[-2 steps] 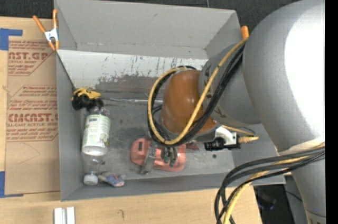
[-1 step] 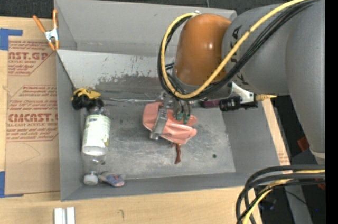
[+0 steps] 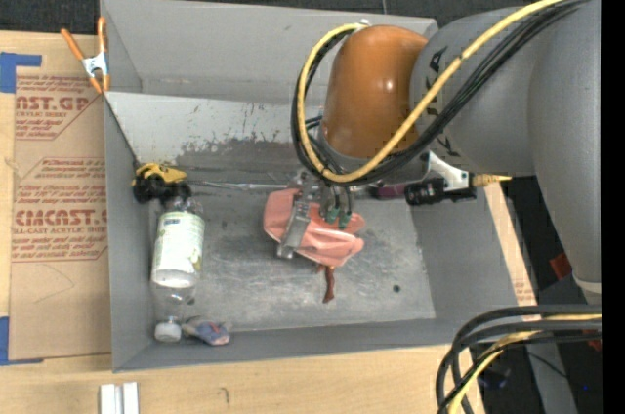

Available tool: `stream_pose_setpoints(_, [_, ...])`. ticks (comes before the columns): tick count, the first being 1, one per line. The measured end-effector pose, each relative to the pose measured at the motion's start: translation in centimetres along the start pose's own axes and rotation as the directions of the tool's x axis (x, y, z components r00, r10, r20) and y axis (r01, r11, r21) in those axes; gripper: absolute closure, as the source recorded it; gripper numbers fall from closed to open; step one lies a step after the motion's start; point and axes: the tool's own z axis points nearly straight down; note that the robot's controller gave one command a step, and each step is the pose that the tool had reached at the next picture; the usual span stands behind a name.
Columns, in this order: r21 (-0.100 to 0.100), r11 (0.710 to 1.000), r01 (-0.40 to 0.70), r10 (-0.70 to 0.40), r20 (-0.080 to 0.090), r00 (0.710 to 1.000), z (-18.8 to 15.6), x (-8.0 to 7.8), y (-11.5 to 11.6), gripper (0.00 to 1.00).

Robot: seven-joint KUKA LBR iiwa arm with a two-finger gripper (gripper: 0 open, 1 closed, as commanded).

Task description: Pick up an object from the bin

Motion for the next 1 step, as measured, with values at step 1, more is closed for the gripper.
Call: stream_pose_setpoints(1, [0.003,1.0,0.006,-0.006,-0.004,1.0,-4.22,1.69,0.58,1.0])
